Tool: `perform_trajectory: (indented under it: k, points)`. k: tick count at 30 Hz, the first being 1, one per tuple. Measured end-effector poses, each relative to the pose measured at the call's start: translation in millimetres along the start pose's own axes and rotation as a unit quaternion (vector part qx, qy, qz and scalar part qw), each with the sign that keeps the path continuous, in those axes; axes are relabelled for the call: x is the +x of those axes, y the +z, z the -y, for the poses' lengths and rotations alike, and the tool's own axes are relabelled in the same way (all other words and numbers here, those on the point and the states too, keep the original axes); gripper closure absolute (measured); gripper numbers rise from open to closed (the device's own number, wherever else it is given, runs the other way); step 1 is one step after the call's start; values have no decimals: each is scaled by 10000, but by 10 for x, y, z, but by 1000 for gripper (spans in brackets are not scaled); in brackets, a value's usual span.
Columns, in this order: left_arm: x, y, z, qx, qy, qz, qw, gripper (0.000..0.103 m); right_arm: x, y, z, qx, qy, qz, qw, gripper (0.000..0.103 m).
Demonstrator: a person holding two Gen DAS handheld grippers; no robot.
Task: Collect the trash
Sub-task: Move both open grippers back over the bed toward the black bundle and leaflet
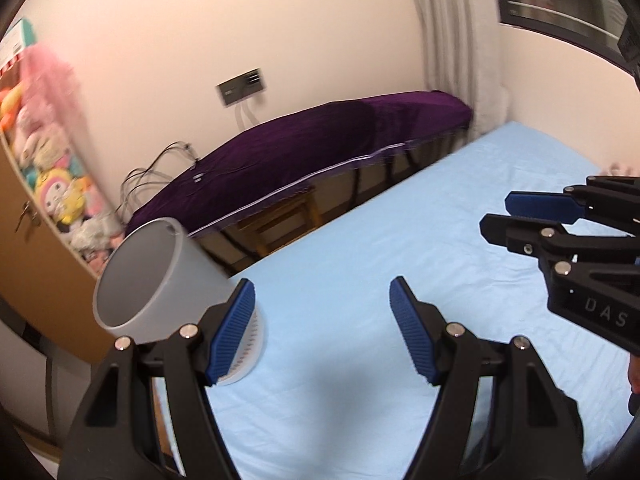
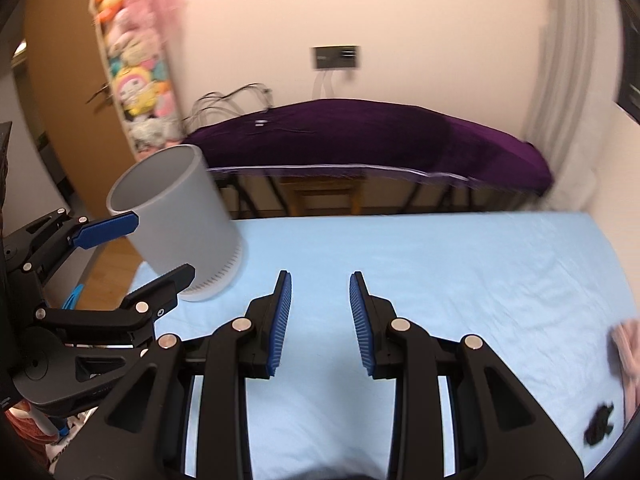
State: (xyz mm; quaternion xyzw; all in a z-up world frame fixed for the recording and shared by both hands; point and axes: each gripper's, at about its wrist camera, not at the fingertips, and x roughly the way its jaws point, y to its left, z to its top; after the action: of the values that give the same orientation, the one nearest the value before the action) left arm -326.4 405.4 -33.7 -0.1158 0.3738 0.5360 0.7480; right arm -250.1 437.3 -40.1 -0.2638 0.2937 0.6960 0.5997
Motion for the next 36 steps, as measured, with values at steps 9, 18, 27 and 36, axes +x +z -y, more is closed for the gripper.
perform_trajectory:
  k: [9, 18, 27, 36]
  points:
    - [-157, -5, 1438, 855, -939, 174, 9917, 33, -737, -991, 1109, 810, -945, 102, 9922, 74]
    - [-483, -172, 2926, 1761, -1846, 281, 9665, 33, -1725, -2323, 2235, 2017, -2013, 175, 9584, 74]
    - [-642, -335, 4298, 2435, -2604, 243, 9340, 33, -2613, -3529, 3154, 3186, -3103, 212, 8954, 52]
    - [-507, -416, 5497, 2856, -3002, 108, 9100, 33, -3073, -4578, 3982, 3909, -3849, 66, 8361, 50]
